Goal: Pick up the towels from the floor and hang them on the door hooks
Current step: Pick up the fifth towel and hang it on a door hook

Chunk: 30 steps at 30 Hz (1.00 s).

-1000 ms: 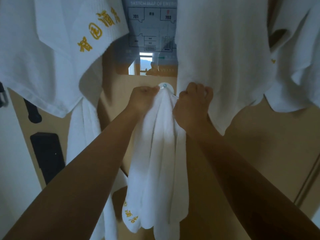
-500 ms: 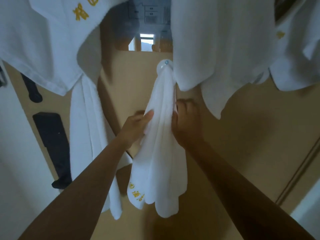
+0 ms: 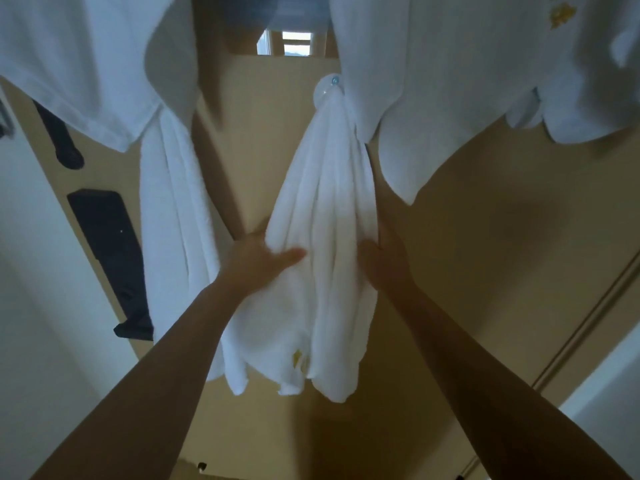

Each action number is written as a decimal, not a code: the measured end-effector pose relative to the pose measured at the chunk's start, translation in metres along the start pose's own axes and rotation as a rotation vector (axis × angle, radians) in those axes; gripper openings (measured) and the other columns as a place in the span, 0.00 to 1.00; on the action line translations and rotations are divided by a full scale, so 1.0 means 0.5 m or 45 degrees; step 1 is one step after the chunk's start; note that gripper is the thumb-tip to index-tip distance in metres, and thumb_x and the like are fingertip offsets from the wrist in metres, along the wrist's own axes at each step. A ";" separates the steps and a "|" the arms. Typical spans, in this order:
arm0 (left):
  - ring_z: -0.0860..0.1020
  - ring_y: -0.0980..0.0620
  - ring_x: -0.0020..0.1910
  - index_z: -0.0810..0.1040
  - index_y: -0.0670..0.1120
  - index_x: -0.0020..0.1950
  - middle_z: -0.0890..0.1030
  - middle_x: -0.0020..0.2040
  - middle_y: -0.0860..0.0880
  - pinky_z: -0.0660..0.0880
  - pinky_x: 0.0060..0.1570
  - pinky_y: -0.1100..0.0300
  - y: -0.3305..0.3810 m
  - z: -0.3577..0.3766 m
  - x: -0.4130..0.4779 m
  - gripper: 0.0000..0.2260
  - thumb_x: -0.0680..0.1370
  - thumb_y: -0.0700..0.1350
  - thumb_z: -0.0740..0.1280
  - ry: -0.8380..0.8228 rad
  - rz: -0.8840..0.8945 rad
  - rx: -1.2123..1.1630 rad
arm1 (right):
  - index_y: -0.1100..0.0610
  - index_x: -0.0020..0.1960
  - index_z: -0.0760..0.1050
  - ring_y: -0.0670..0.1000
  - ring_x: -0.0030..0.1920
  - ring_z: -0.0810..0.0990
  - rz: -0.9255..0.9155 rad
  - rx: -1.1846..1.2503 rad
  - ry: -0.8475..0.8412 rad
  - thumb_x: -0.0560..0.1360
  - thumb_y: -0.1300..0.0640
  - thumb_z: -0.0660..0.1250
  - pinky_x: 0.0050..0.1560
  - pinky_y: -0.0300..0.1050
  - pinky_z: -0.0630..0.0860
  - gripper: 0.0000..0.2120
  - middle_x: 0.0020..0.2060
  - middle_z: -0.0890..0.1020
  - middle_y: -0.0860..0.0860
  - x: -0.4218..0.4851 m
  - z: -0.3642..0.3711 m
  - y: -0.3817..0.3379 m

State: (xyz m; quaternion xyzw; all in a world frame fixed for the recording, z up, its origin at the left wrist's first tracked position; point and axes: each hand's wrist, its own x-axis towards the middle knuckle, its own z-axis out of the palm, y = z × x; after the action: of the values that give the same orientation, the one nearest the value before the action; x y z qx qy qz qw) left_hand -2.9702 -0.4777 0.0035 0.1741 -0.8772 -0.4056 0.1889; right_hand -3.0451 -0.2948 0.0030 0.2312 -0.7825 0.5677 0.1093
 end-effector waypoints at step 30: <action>0.77 0.51 0.48 0.64 0.44 0.70 0.77 0.48 0.51 0.68 0.37 0.76 -0.038 0.157 -0.113 0.29 0.73 0.52 0.69 0.105 -0.012 0.140 | 0.53 0.72 0.60 0.52 0.63 0.74 0.135 -0.138 -0.398 0.69 0.44 0.69 0.62 0.49 0.73 0.36 0.65 0.74 0.50 -0.109 0.039 0.133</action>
State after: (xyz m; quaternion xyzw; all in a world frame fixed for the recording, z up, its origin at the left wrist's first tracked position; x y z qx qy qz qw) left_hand -2.9555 -0.4129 -0.0692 0.2048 -0.8889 -0.3501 0.2131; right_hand -3.0280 -0.2834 -0.0827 0.2687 -0.8305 0.4869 -0.0315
